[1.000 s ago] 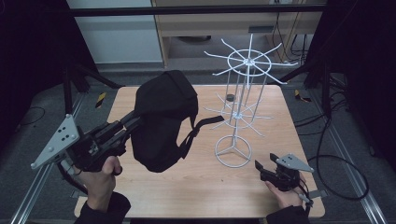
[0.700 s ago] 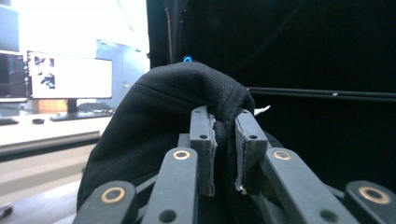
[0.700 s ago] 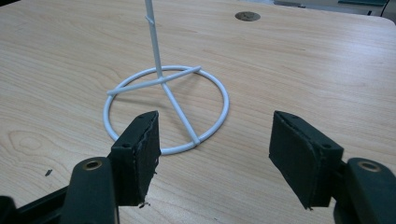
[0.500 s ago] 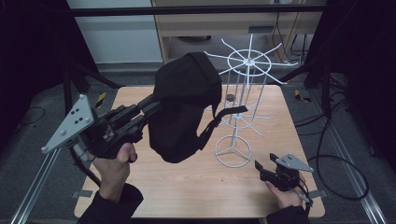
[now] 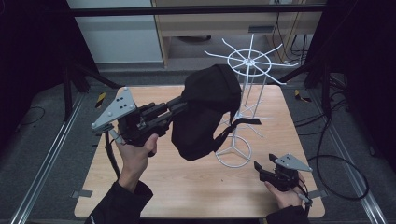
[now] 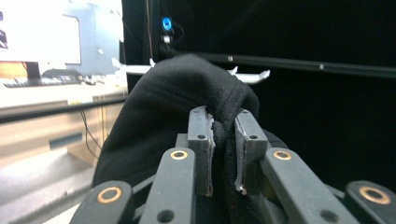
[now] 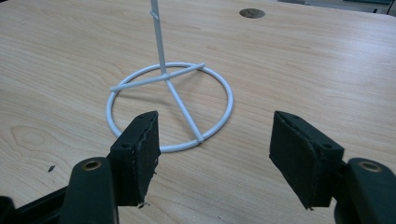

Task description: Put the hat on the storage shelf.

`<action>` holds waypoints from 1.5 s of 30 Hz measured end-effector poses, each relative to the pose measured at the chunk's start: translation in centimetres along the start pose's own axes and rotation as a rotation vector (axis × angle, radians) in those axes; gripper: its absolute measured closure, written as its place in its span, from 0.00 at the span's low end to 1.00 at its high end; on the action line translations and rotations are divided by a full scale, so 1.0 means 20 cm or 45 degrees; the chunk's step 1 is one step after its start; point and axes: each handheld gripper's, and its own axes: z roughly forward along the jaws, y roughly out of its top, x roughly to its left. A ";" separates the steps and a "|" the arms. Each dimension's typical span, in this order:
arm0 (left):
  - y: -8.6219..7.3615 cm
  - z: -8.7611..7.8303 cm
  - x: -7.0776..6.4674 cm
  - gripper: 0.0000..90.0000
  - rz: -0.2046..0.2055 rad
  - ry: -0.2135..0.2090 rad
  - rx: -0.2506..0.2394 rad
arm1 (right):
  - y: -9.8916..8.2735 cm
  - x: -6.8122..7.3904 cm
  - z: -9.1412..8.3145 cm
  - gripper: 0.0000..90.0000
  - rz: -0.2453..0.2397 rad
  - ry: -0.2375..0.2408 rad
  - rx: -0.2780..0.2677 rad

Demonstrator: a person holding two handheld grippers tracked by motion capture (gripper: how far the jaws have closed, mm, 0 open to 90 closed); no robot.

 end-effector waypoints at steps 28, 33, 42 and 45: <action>-0.29 -0.18 0.05 0.52 0.003 0.117 0.170 | -0.01 0.01 0.01 0.35 0.002 0.002 0.020; -0.38 -0.29 0.07 0.48 0.002 0.199 0.224 | -0.01 0.00 0.01 0.35 0.002 0.000 0.018; -0.72 -0.48 0.25 0.42 -0.123 0.444 0.420 | -0.01 0.00 0.01 0.32 0.009 -0.010 0.016; -0.85 -0.54 0.31 0.41 -0.163 0.530 0.510 | -0.02 0.00 0.01 0.31 0.015 -0.013 0.017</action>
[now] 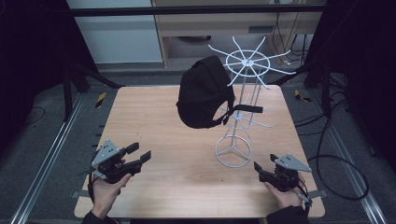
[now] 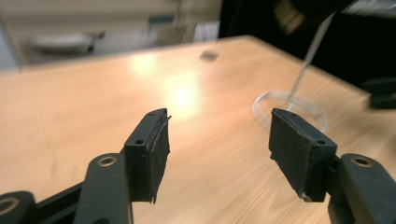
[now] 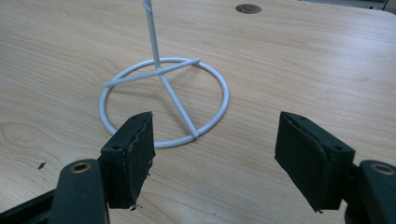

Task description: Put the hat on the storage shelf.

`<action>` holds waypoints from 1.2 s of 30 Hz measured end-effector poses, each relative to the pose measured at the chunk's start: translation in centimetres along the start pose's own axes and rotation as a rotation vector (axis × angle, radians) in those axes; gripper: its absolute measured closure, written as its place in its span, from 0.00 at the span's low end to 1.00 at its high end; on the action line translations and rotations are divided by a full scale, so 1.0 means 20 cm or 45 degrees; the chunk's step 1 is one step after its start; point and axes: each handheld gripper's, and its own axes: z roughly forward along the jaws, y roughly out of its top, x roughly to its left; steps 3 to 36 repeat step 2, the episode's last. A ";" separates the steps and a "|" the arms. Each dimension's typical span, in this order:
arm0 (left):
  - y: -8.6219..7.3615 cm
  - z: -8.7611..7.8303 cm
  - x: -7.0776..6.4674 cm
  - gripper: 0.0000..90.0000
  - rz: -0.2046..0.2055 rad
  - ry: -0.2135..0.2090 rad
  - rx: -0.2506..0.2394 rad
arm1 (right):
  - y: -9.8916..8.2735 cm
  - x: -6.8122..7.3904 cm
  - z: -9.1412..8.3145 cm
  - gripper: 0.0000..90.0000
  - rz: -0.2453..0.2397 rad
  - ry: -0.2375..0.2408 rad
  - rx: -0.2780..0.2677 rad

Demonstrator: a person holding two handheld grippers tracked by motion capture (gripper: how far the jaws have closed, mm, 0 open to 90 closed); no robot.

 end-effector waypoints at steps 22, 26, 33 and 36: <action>-0.08 0.02 0.05 0.39 -0.022 0.048 0.062 | 0.00 0.00 0.00 0.31 0.001 -0.001 0.000; -0.08 0.02 0.05 0.39 -0.022 0.048 0.062 | 0.00 0.00 0.00 0.31 0.001 -0.001 0.000; -0.08 0.02 0.05 0.39 -0.022 0.048 0.062 | 0.00 0.00 0.00 0.31 0.001 -0.001 0.000; -0.08 0.02 0.05 0.39 -0.022 0.048 0.062 | 0.00 0.00 0.00 0.31 0.001 -0.001 0.000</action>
